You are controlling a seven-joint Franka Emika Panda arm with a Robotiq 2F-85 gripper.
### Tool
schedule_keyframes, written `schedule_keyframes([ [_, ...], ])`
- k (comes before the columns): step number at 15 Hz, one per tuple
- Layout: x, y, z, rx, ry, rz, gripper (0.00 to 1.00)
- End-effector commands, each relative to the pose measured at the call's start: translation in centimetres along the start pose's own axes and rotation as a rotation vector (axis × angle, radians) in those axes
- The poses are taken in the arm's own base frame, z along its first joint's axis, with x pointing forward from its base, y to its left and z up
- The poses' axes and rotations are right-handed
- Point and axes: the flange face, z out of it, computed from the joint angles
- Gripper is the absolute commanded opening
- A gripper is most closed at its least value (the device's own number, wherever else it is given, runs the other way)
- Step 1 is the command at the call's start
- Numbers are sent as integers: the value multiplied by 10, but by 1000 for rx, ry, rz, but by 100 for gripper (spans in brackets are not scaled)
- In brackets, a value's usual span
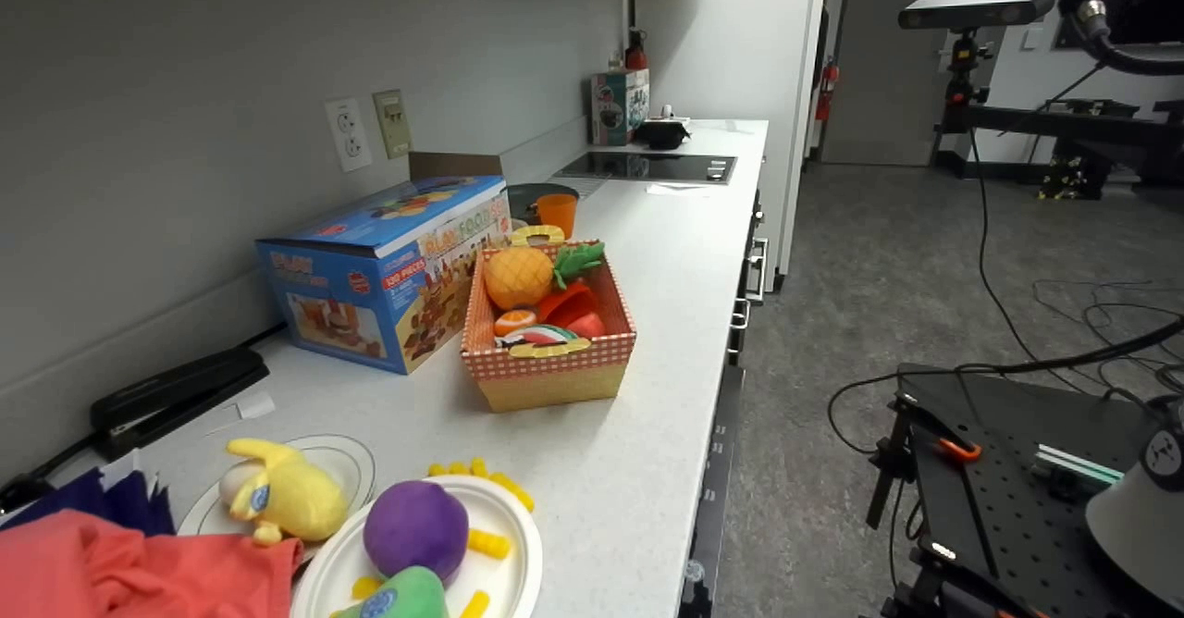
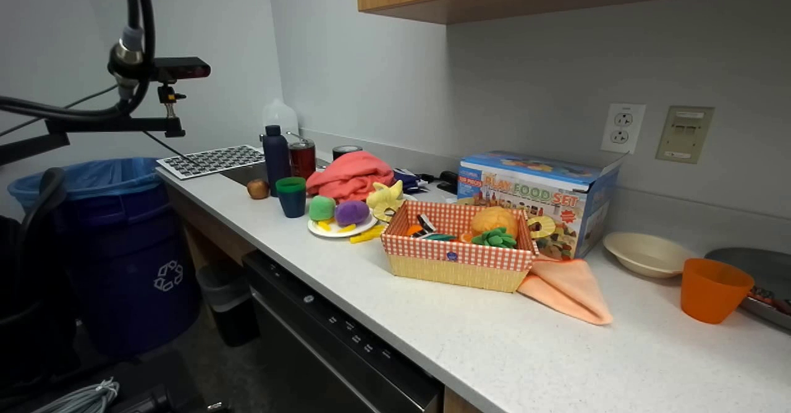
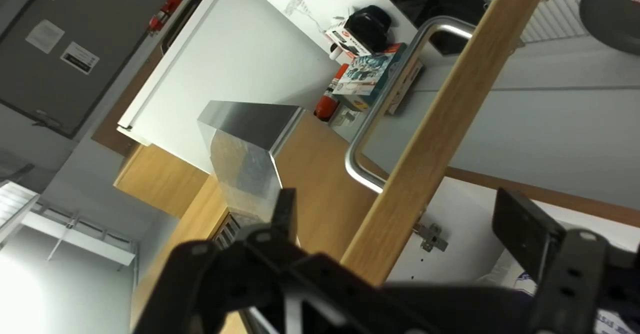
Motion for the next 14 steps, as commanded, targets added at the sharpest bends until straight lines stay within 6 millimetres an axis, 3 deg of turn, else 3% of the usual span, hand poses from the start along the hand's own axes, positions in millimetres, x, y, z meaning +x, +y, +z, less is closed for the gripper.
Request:
schedule_keyframes([
  [1,15,2,14,-97,23,59,100],
  [11,14,20,29,-327,-37,51,100],
  [14,7,17,30,-299,-43,35,100],
])
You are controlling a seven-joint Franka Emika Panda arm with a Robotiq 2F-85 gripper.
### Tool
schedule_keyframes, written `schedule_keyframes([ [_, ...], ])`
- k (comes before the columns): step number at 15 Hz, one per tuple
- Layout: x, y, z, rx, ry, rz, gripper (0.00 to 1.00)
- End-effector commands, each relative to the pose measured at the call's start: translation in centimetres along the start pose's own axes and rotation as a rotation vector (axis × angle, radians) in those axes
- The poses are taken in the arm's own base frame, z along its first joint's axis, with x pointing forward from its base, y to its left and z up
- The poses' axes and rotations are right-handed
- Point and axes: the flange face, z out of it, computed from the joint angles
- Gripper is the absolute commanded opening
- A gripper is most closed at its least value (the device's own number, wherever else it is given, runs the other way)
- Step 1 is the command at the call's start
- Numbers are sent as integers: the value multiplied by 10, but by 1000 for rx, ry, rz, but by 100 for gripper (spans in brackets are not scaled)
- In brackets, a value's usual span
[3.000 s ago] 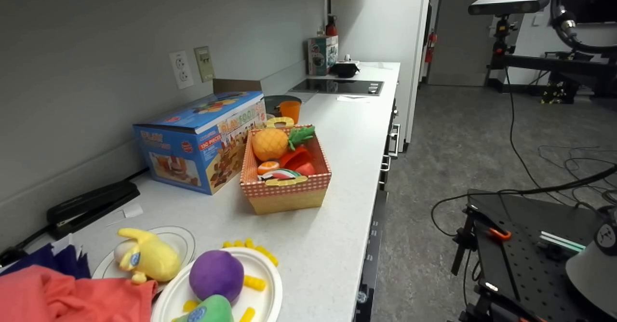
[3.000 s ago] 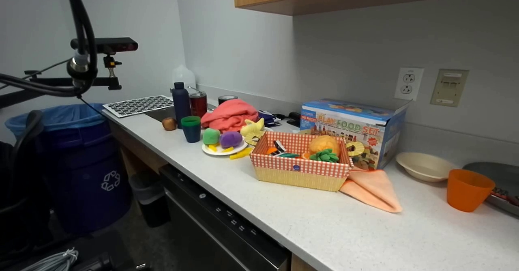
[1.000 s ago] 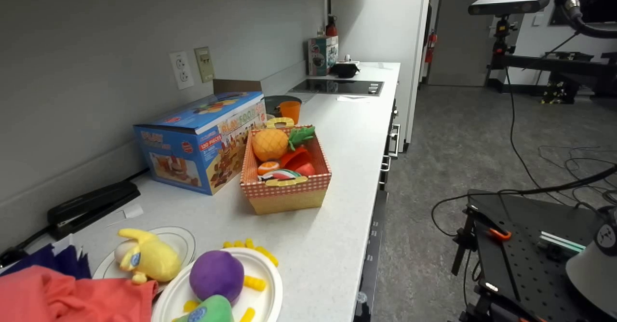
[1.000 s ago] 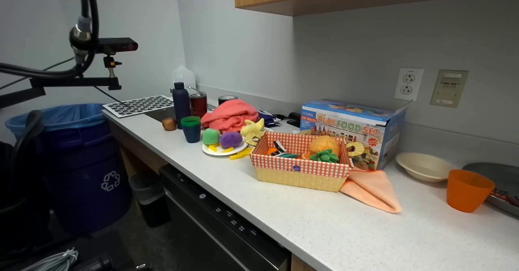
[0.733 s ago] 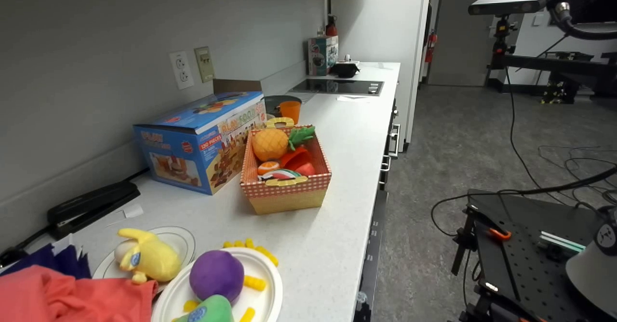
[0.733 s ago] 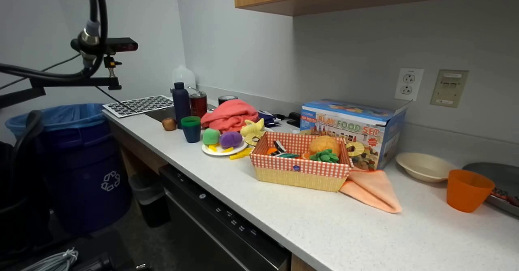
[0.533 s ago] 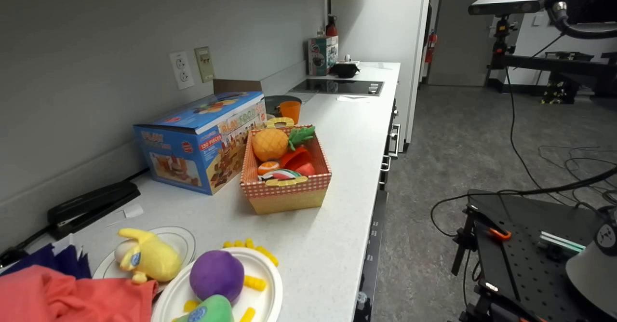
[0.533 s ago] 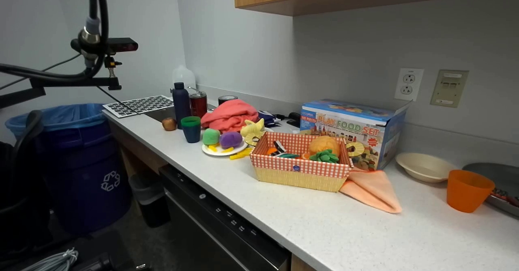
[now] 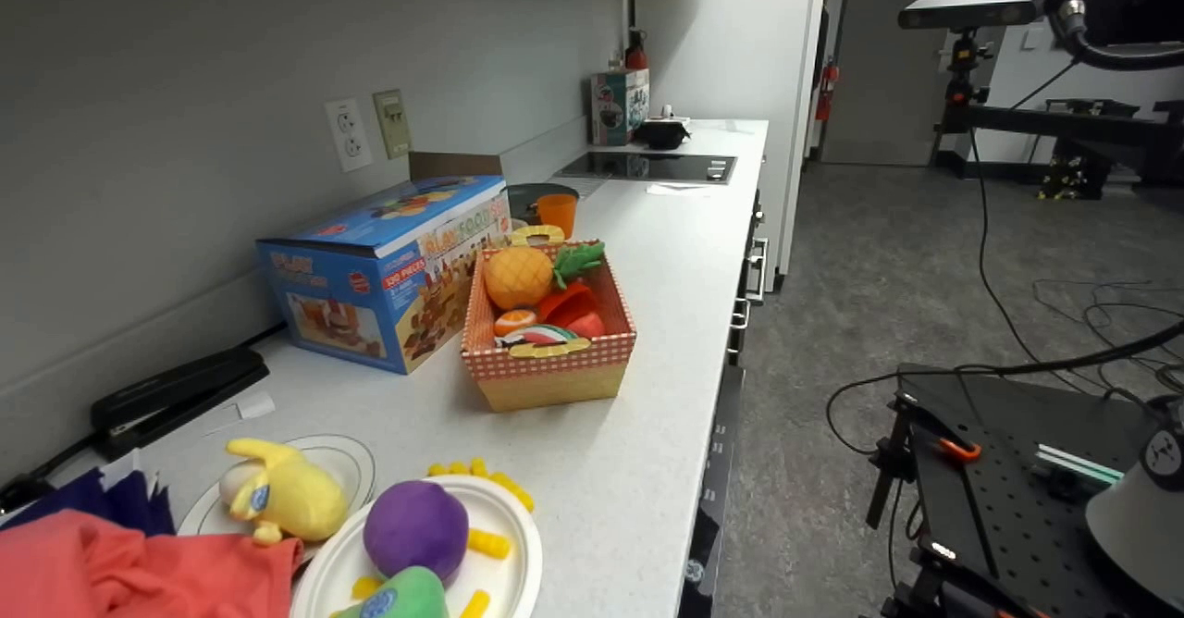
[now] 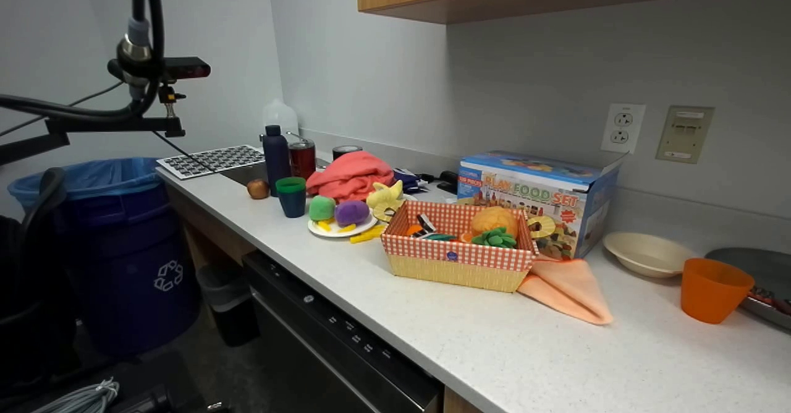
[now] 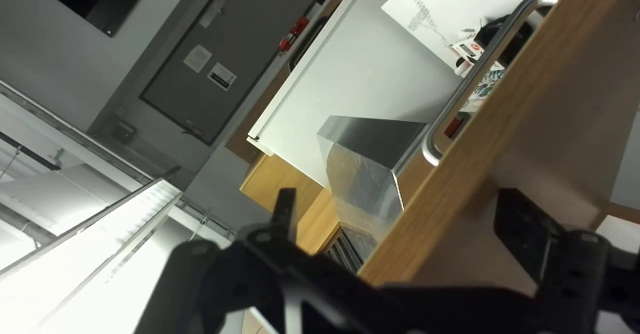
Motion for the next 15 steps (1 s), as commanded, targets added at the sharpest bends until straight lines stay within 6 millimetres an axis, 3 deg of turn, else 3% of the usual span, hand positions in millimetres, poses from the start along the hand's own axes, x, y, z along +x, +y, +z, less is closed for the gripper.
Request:
schedule_keyframes([
  [1,2,0,0,-4,-3,1,100],
  [9,6,0,-2,-6,-3,-6,100],
  [15,-3,2,0,-48,-92,-10,100],
])
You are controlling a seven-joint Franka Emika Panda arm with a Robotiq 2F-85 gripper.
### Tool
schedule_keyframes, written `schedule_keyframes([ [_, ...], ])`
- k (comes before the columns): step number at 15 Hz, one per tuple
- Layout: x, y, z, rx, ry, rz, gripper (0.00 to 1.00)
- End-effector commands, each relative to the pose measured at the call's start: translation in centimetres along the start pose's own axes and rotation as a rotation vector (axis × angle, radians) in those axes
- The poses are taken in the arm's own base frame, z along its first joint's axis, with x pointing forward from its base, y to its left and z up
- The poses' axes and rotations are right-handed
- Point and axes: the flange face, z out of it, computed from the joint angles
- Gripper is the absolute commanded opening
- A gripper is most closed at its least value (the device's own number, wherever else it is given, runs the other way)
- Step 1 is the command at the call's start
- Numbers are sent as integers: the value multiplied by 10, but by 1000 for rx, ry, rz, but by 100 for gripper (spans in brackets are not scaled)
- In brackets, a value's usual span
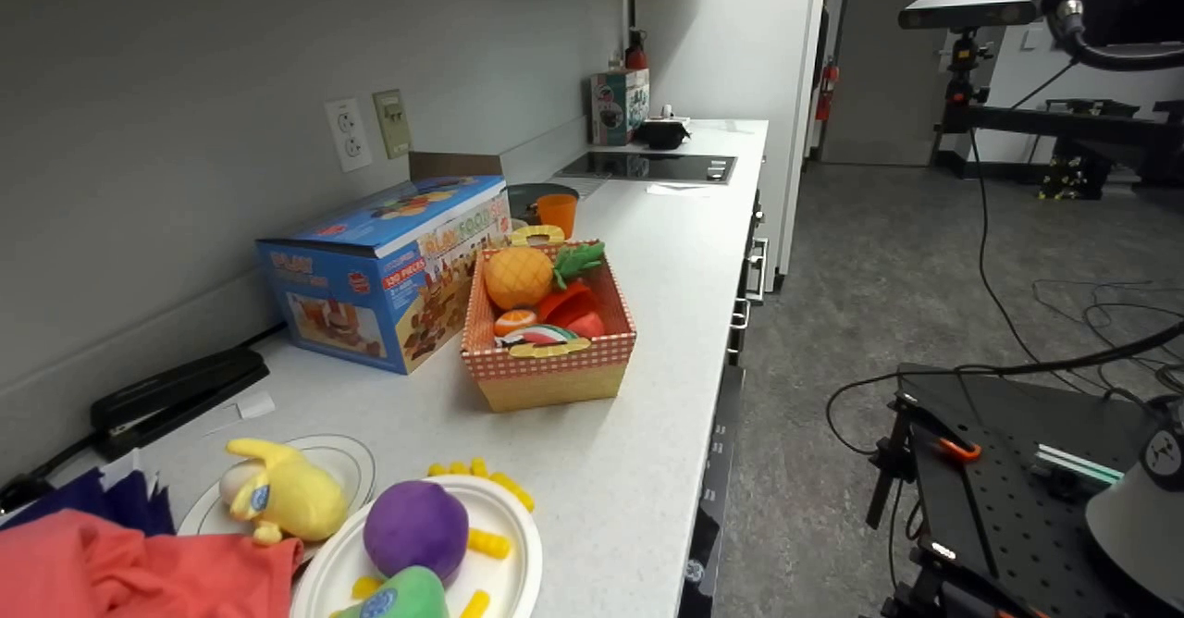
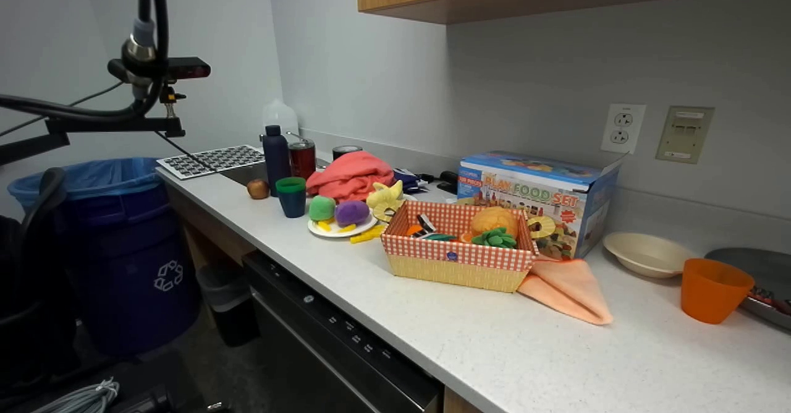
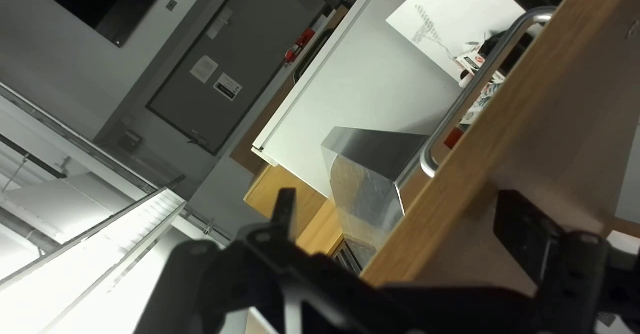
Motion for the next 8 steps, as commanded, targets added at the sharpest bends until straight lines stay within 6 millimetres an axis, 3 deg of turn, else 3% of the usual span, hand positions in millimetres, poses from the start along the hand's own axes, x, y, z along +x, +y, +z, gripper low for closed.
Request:
schedule_keyframes([
  [1,-3,4,1,-47,-81,-8,100],
  [3,-5,4,1,-62,-100,-7,100],
  [4,-39,1,64,-65,-124,-8,100],
  [6,-49,-1,92,-62,-162,-6,100],
  [8,-70,-2,141,-68,-206,-7,100],
])
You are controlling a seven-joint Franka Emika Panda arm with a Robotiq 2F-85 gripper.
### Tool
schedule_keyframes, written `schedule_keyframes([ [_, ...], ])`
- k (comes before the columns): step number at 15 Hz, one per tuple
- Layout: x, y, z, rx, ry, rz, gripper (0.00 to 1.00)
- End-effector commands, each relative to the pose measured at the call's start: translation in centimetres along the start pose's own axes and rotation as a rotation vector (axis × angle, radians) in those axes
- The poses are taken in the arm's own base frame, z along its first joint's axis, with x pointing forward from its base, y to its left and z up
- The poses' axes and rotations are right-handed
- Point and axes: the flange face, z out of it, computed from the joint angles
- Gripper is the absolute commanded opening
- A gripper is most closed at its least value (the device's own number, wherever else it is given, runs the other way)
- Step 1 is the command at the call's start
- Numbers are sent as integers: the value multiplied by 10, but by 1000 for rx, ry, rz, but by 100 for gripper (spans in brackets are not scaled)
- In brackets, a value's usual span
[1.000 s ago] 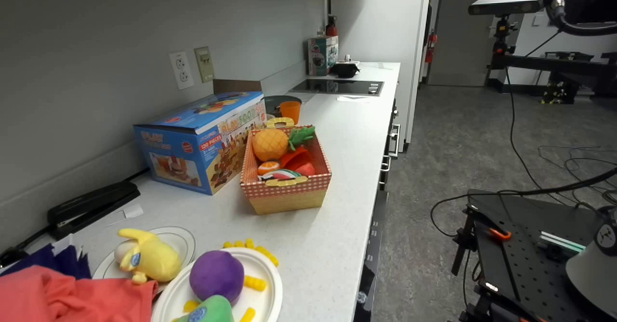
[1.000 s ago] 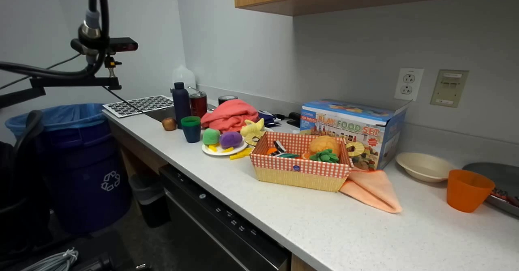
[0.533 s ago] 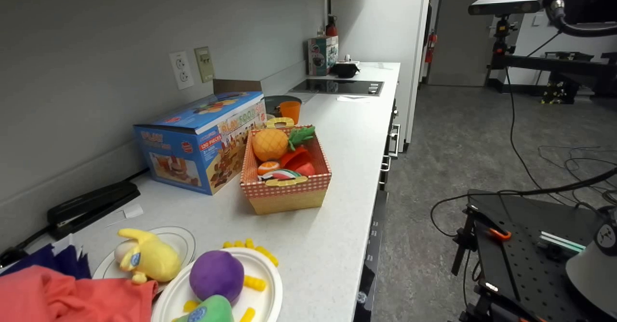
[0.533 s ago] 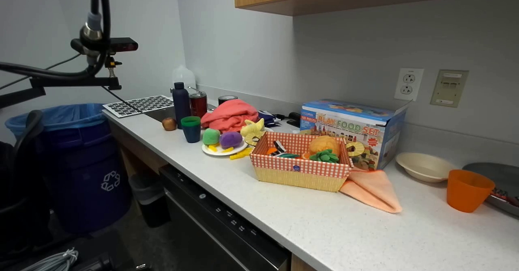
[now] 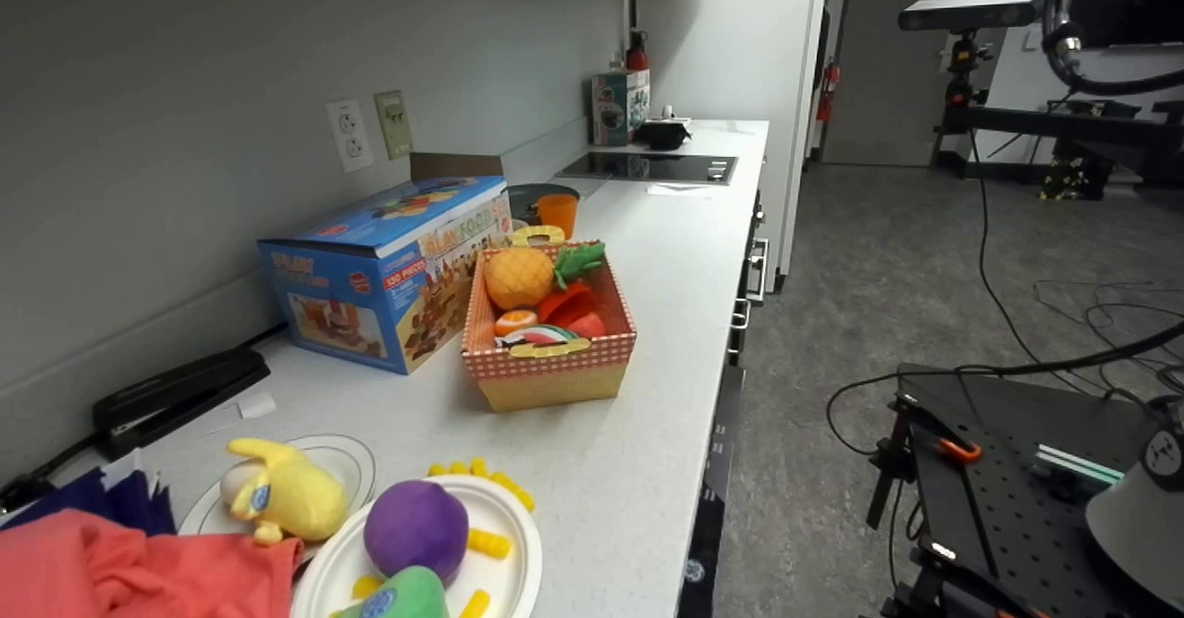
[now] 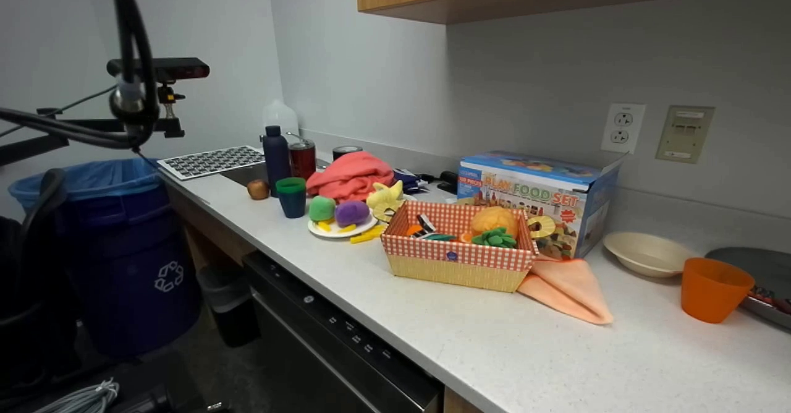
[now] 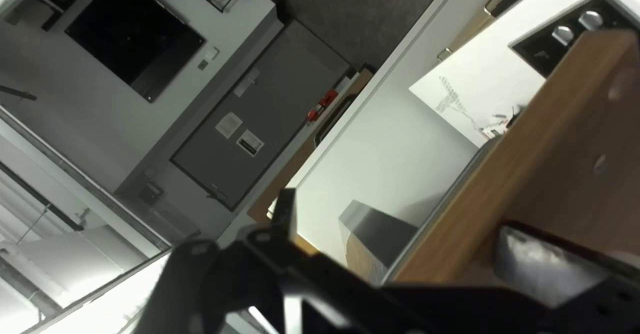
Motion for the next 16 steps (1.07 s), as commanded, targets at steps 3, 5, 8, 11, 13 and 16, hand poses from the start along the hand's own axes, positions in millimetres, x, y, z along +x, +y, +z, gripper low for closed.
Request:
schedule_keyframes([
  [3,-18,-2,64,-8,-69,-6,100],
  [5,-21,-1,71,-9,-77,-5,100],
  [8,-20,-2,66,-5,-68,-6,100],
  [11,-20,-2,66,-5,-68,-6,100],
  [13,-20,-2,65,-5,-68,-6,100],
  [16,-18,2,62,24,-66,2,100],
])
